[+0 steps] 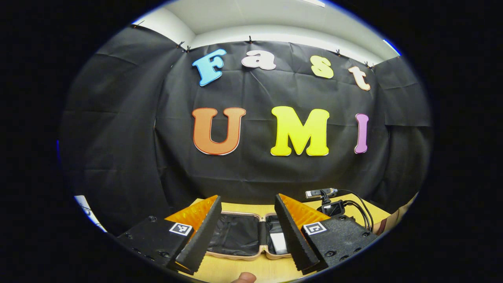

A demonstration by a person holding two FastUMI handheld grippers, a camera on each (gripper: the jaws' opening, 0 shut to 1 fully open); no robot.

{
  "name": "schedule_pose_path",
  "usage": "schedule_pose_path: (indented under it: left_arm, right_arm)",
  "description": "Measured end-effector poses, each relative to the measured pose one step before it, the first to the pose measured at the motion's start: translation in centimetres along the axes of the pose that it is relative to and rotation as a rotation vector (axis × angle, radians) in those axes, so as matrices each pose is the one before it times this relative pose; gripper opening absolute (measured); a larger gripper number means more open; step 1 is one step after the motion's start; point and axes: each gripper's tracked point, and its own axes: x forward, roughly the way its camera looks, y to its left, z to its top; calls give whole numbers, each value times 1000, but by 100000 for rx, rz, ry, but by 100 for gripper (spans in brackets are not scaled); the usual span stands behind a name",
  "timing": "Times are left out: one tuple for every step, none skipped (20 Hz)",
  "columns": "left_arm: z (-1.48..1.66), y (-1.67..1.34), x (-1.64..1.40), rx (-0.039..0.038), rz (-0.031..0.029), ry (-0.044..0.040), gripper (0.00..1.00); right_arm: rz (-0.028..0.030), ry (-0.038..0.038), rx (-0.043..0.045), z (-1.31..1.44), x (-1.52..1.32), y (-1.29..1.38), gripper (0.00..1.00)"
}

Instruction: First open the suitcase, pack the skin care products into it, and then close the suitcase.

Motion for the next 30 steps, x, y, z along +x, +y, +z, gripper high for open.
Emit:
schedule_pose_path:
  left_arm:
    - [109,527,27,282,550,-753,87]
    - [68,798,10,614,1110,-633,87]
    - [70,481,-37,388,530,-250,87]
    - [51,610,44,314,667,41,87]
    - [-102,700,80,194,877,31,87]
    - [-118,479,191,123,93,351,87]
    - [115,681,307,499,699,-237,87]
    - [189,641,364,610,657,-176,87]
    - [167,421,421,817,382,5,87]
    - [91,562,497,825,454,-417,87]
    - [24,330,705,-159,-493,-355,87]
    - [-299,288,595,-916,-875,703,87]
    - [-329,654,668,-695,378,59,87]
    - [-438,720,922,-1353,314,935,87]
    - [-452,834,778,-1278,394,665,87]
    - [-651,859,807,-1393,245,870,87]
    - [-669,686,715,-983,210,1151,87]
    - [-969,642,1054,-983,-284,1475,87]
    - [-1092,544,1045,-799,-904,2323,87]
    - [-1253,798,1042,-1939,-47,2268,87]
    - [-1577,899,905,-2783,-304,3252,88]
    - [-1652,1065,956,-4011,521,3035,88]
    - [-1496,980,779,-4597,594,3119,88]
    - [-1539,814,771,-5729,-446,3436,88]
    - [-1257,1014,940,-6639,-167,2629,89]
    - [-1469,849,846,-7242,-411,3169,89]
    - [-1543,1113,657,-6583,-115,4062,93]
    - [-1346,1070,923,-6282,431,2841,93]
    - [-1299,947,853,-7174,690,3576,93]
    - [-775,887,883,-6065,-366,2096,93]
  right_arm:
    - [-353,1789,2915,-179,517,261,49]
    - [-293,2509,2410,-370,469,120,49]
    - [-638,2605,2212,-442,431,-4,47]
    - [-920,3140,2551,-615,569,-74,49]
    - [-609,2160,1138,-467,561,-141,49]
    - [-548,2037,580,-372,421,-104,49]
    - [-551,1140,797,-215,256,-104,49]
    - [-541,-255,1419,100,53,-198,49]
    - [-516,7,521,-28,13,-55,49]
    - [-511,-816,-1271,160,-208,-164,51]
    - [-671,-659,-1617,160,-99,-80,53]
    - [252,-1133,-1107,266,-428,49,50]
    - [1237,-1484,-849,273,-536,357,55]
    - [1110,-1984,-1210,408,-839,254,63]
    - [695,-2544,-1591,443,-988,-13,67]
    - [-1263,-3533,-2136,712,-1524,-310,74]
    - [-3523,-4365,-2167,714,-1504,-913,79]
    - [-873,-4958,-1537,906,-1860,-675,80]
    - [2006,-4767,-758,805,-1940,8,81]
    - [1574,-4469,-1506,845,-2060,-332,80]
    - [1424,-3992,-1802,629,-2188,-619,80]
    - [1129,-3650,-1754,491,-2102,-643,80]
    - [1999,-3197,-1586,219,-2081,-434,81]
    - [1025,-2528,-1785,-16,-2177,-575,80]
    - [930,-2289,-2322,-259,-1875,-746,80]
    - [940,-865,-2711,-524,-1888,-579,79]
    - [134,-1683,-1932,-420,-1658,-537,80]
    - [-422,-1777,-1484,-197,-1678,-697,79]
    - [-520,-1338,-588,-345,-1357,-483,81]
    - [-574,-1102,53,-259,-1439,-426,81]
